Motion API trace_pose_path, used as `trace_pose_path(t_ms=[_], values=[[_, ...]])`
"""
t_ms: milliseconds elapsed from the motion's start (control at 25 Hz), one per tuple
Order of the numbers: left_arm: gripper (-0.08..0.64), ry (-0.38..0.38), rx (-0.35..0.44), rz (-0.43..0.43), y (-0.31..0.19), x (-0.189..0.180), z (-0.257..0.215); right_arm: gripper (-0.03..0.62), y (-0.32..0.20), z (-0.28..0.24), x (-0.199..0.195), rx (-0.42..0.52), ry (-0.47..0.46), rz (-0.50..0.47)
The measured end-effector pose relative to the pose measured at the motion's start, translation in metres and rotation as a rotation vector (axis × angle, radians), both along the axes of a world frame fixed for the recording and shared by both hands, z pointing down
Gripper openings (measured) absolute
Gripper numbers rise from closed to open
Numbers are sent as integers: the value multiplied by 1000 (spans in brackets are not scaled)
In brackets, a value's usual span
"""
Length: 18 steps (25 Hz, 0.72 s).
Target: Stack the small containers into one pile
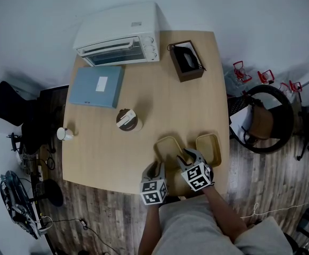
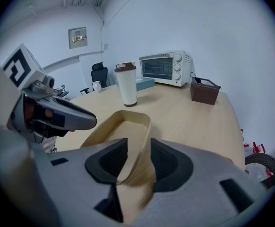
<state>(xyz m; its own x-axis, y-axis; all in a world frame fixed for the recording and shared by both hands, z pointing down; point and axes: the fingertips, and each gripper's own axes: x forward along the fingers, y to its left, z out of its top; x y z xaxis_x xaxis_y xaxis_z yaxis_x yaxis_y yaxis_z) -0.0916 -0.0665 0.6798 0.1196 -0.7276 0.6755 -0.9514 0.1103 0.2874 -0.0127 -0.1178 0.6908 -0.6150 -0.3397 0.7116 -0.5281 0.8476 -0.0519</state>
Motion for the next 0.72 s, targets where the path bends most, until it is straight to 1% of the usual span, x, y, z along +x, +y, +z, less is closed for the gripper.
trace_pose_path(t_ms=[80,280,520,720], values=[[87,-5,13,22,-4,8,-4,153,-2,-3,4,6,-10,13],[87,-17,38,108,-16,40,-13,153,-6,-7,27,19,-13,64],[87,-32,67,213,-37,86,-25,153,-19,-8,69,25,-11,158],[87,-14,80,279,-51,126,-32,153,-31,-8,104,25,-18,238]])
